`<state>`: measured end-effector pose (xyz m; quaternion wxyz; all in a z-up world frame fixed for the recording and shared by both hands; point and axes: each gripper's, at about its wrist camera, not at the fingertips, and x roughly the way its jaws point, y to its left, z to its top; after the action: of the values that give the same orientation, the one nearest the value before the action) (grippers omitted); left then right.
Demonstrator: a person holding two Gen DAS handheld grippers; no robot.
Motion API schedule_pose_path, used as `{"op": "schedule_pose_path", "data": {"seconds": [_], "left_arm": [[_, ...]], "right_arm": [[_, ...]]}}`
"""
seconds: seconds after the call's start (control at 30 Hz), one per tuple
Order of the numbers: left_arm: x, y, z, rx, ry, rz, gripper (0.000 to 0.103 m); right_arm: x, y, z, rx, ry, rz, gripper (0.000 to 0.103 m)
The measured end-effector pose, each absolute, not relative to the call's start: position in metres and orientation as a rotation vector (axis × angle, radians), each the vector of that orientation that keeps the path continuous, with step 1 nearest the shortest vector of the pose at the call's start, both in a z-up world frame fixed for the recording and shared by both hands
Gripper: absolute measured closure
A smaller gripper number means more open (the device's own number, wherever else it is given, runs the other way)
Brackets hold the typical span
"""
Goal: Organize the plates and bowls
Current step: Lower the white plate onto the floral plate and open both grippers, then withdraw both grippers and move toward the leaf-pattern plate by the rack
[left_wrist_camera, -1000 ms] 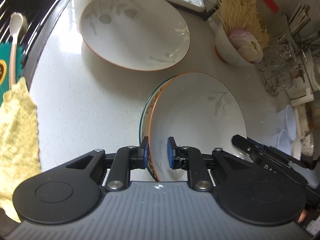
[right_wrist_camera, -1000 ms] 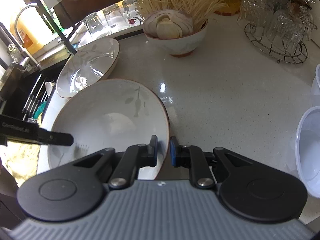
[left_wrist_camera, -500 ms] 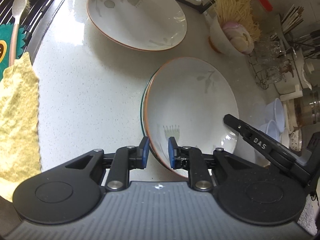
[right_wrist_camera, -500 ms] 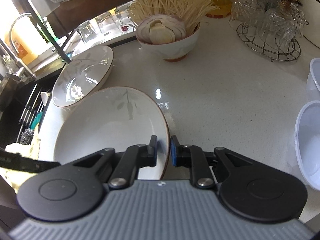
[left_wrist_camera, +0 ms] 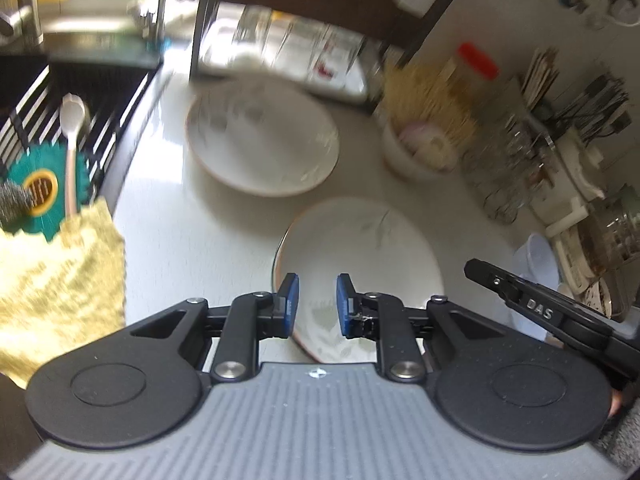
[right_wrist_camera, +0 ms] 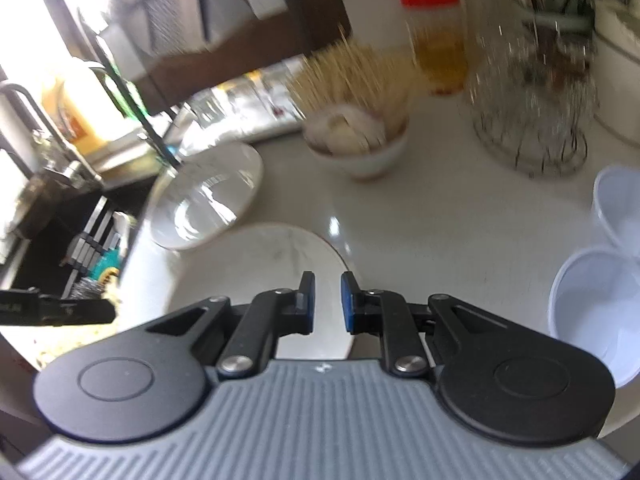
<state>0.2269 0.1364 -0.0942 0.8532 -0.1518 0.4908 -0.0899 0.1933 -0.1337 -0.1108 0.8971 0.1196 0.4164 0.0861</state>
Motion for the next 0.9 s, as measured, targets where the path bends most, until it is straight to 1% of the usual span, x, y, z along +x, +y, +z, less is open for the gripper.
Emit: {"op": "schedule_pose_path", "data": {"seconds": [0.3, 0.4, 0.6, 0.9], "left_arm": [[0.203, 0.118, -0.042, -0.246, 0.902, -0.221, 0.08], [0.198, 0.112, -0.031, -0.206, 0.866, -0.237, 0.076], [0.192, 0.109, -0.023, -0.182, 0.846, -0.243, 0.075], [0.176, 0.102, -0.006, -0.179, 0.811, -0.245, 0.075]], "right_arm": [[0.161, -0.134, -0.047, 0.263, 0.716, 0.235, 0.085], [0.15, -0.134, -0.031, 0.257, 0.675, 0.242, 0.085], [0.131, -0.131, -0.018, 0.235, 0.631, 0.243, 0.085], [0.114, -0.134, -0.02, 0.253, 0.655, 0.239, 0.085]]}}
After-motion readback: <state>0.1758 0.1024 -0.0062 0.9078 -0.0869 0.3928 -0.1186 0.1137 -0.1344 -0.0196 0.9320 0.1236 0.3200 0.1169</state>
